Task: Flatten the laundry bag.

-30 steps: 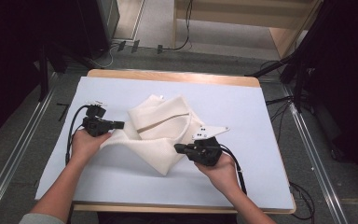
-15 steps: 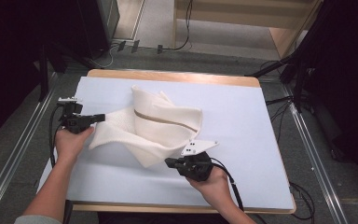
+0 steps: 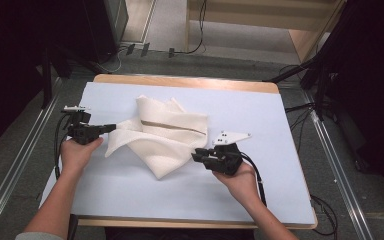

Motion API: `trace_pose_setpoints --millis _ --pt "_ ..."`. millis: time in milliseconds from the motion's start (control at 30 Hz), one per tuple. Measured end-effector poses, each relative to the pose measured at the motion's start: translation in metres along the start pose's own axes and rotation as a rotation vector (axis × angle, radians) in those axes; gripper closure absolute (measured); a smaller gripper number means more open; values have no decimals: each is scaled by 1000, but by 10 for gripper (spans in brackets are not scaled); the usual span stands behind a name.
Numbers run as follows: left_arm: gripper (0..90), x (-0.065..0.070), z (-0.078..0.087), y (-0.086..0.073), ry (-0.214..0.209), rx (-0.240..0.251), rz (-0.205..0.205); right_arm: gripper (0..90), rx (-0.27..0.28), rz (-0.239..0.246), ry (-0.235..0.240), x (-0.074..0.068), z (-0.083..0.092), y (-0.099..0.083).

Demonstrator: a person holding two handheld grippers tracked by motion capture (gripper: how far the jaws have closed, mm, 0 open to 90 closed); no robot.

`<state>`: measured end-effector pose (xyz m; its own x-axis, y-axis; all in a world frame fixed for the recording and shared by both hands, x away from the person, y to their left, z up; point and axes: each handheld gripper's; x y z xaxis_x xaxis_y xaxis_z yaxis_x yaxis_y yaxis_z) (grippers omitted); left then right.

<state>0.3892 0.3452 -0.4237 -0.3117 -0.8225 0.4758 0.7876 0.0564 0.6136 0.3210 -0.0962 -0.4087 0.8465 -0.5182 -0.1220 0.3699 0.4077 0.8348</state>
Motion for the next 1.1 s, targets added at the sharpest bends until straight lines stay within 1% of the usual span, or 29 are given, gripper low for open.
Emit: trace_pose_setpoints --millis 33,67,167,200,333,367,400,467,533,600,667,700,767,800,833,900,933,1000,1033,1067,1100 --pt "900 1 -1 0 -4 1 -3 716 3 21 -30 11 -6 3" --pt "900 1 -1 0 -9 2 -7 716 3 21 -30 11 -6 3" --pt "900 3 -1 -1 -8 -3 -16 679 -3 -5 -35 29 -14 7" --pt "900 3 0 -1 -10 -5 -14 661 -6 -5 -42 35 -16 8" --pt "900 4 1 -3 -10 -7 -20 594 -16 -14 -88 57 -26 11" --pt "900 4 1 -3 -10 -8 -21 578 -16 -26 -105 69 -31 11" --pt "900 4 1 -4 -9 -11 -22 578 -16 -26 -105 69 -31 11" --pt "900 4 1 -4 -10 -14 -24 550 -39 -47 -117 79 -36 10" --pt "900 4 1 -4 -10 -16 -25 514 -51 -58 -132 89 -41 8" --pt "900 4 1 -5 -7 -18 -23 470 -51 -77 -145 99 -44 6" --pt "900 3 0 -5 -6 -22 -24 416 -39 -111 -149 109 -48 3" --pt "900 3 -1 -4 -4 -25 -25 404 -53 -127 -144 114 -51 3" --pt "900 3 -3 -4 0 -29 -23 386 -69 -137 -136 120 -57 4" --pt "900 3 -3 -4 1 -32 -23 378 -71 -136 -138 122 -59 4" --pt "900 2 -4 -4 4 -35 -27 373 -67 -140 -127 124 -63 5" --pt "900 1 -5 -5 10 -43 -27 379 -73 -158 -112 126 -70 4" --pt "900 1 -6 -5 12 -46 -25 404 -79 -163 -112 126 -73 3" --pt "900 -1 -8 -5 17 -53 -25 451 -78 -186 -92 128 -78 0" --pt "900 -1 -9 -5 18 -58 -26 503 -79 -201 -79 129 -79 -1" --pt "900 -2 -9 -5 20 -59 -22 575 -78 -209 -60 129 -81 -2" --pt "900 -2 -10 -5 21 -61 -22 621 -79 -207 -54 128 -81 -2"
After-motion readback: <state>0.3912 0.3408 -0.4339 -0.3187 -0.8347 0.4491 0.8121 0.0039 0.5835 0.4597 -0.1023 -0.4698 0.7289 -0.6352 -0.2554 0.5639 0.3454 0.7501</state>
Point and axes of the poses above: each handheld gripper's, and its own axes: z roughly backward along the jaws, y roughly out of its top, x roughly to its right, and after that the axes turned 6 degrees about z, right-handed
